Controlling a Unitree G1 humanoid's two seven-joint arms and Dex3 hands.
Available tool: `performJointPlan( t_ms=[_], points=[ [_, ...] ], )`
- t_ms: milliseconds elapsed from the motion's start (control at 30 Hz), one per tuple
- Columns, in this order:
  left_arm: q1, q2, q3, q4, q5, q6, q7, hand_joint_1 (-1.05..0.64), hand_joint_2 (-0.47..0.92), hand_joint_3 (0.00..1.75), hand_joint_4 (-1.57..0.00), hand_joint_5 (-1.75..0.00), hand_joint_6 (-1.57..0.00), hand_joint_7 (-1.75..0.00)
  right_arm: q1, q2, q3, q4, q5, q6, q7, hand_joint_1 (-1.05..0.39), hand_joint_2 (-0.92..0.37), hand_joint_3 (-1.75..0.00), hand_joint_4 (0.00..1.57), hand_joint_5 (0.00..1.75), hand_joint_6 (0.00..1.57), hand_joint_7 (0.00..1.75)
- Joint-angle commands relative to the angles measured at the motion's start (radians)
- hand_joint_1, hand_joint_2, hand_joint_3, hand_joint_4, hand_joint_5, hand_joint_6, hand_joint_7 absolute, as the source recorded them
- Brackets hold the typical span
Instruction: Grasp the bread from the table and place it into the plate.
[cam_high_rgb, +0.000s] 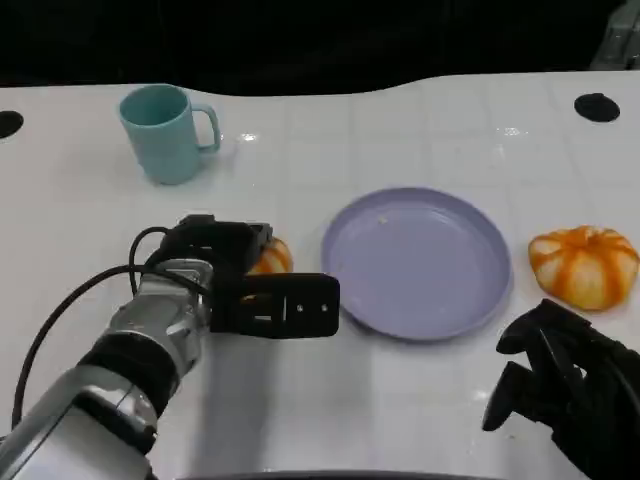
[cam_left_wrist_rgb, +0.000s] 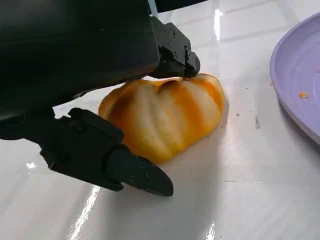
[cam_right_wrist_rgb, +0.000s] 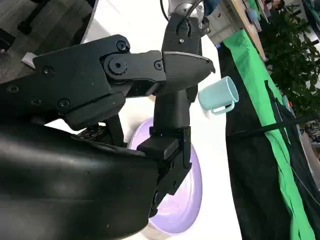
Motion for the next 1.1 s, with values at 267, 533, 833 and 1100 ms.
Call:
performJointPlan(
  t_ms=[267,533,833,1100],
  points=[
    [0.008,0.013,-0.013,0.096,-0.018,-0.117,0.208,-0.30,0.92,0.10,-0.78,-1.23,-1.11,-0.02,0.004,-0.011,-0.010,-0.014,0.014,-0.004,-0.001,-0.46,-0.92,-0.38,0.65,1.75,0.50,1.60],
    [0.008,0.024,-0.019,0.102,-0.013,-0.163,0.351,-0.23,0.92,0.24,-0.84,-1.74,-0.75,-1.33,0.002,-0.011,-0.014,-0.007,0.020,-0.007,0.004,-0.46,-0.92,-0.37,0.65,1.75,0.50,1.60],
    [-0.029,-0.003,0.008,0.057,-0.042,-0.114,0.392,-0.22,0.92,0.27,-0.83,-1.75,-0.70,-1.04,-0.004,-0.016,-0.013,0.002,0.010,-0.007,0.000,-0.46,-0.92,-0.37,0.65,1.75,0.50,1.61],
    [-0.068,-0.010,0.051,-0.027,-0.097,-0.056,0.320,-0.20,0.92,0.23,-0.83,-1.75,-0.70,-1.01,-0.010,-0.012,-0.010,0.004,0.008,0.002,-0.015,-0.45,-0.92,-0.37,0.65,1.75,0.50,1.61]
  ],
)
